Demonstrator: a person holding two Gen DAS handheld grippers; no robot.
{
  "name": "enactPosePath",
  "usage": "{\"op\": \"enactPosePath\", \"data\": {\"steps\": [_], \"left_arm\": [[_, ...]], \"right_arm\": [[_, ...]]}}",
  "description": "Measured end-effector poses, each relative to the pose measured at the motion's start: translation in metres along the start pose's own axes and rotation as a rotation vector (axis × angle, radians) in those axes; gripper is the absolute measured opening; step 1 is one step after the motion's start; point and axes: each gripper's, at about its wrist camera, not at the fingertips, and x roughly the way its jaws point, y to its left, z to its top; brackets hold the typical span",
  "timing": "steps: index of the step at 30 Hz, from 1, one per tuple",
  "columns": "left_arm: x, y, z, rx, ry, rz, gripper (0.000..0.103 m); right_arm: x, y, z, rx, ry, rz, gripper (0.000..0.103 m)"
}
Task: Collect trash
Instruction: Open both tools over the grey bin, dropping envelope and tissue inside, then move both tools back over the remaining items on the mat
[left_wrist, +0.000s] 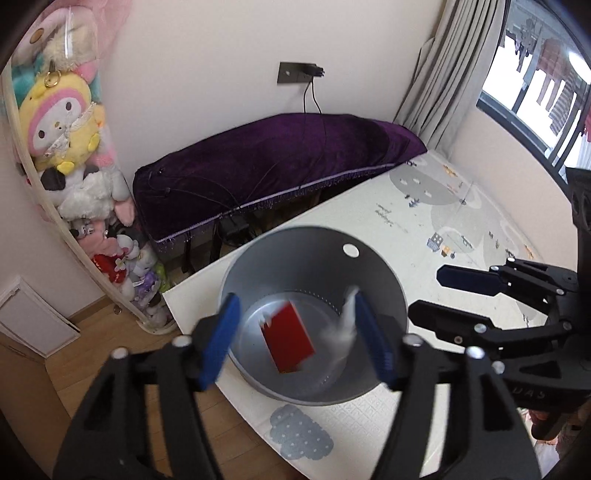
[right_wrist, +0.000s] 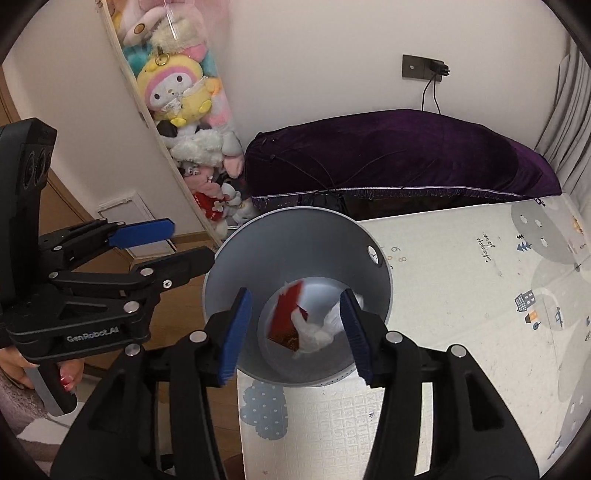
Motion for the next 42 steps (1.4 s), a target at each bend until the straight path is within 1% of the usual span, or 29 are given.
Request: {"op": "enactPosePath", "data": {"steps": [4, 8, 11, 15, 17, 20, 24, 26, 29, 30, 32, 35, 39, 42], "left_arm": [[-0.004, -0.002, 0.002, 0.015, -0.004, 0.007, 0.069], [-0.01, -0.018, 0.0, 0.061, -0.002, -0.002, 0.069], [-0.014, -0.046, -0.007, 0.121, 0.003, -0.029, 0.069], [-0.022, -0.102, -0.026, 0.23, 0.012, -0.093, 0.07], [-0.027, -0.138, -0.04, 0.288, 0.019, -0.132, 0.07], [-0.036, -0.193, -0.063, 0.37, 0.03, -0.193, 0.07], [-0.057, -0.279, -0.107, 0.484, 0.036, -0.269, 0.071], [-0.068, -0.324, -0.134, 0.535, 0.034, -0.294, 0.073], [-0.085, -0.393, -0.181, 0.589, 0.036, -0.319, 0.074], [-0.091, -0.417, -0.198, 0.595, 0.048, -0.329, 0.074], [-0.1, -0.461, -0.232, 0.608, 0.064, -0.376, 0.074], [-0.103, -0.531, -0.28, 0.663, 0.098, -0.416, 0.074], [-0.103, -0.613, -0.338, 0.742, 0.161, -0.491, 0.074], [-0.098, -0.657, -0.374, 0.824, 0.182, -0.529, 0.074]], "right_arm": [[-0.006, -0.002, -0.001, 0.034, -0.007, -0.026, 0.049], [-0.032, -0.01, -0.021, 0.085, -0.022, -0.074, 0.049], [-0.062, -0.025, -0.05, 0.151, -0.045, -0.121, 0.049], [-0.112, -0.05, -0.106, 0.269, -0.082, -0.209, 0.049], [-0.143, -0.066, -0.143, 0.341, -0.102, -0.262, 0.049], [-0.19, -0.088, -0.209, 0.457, -0.122, -0.344, 0.049], [-0.257, -0.119, -0.314, 0.606, -0.147, -0.446, 0.049], [-0.292, -0.133, -0.371, 0.668, -0.154, -0.496, 0.049], [-0.344, -0.154, -0.459, 0.745, -0.163, -0.546, 0.049], [-0.36, -0.161, -0.488, 0.767, -0.153, -0.562, 0.05], [-0.392, -0.174, -0.543, 0.8, -0.137, -0.604, 0.05], [-0.43, -0.194, -0.616, 0.855, -0.107, -0.654, 0.05], [-0.469, -0.226, -0.689, 0.962, -0.09, -0.706, 0.05], [-0.481, -0.241, -0.738, 0.998, -0.067, -0.745, 0.053]]}}
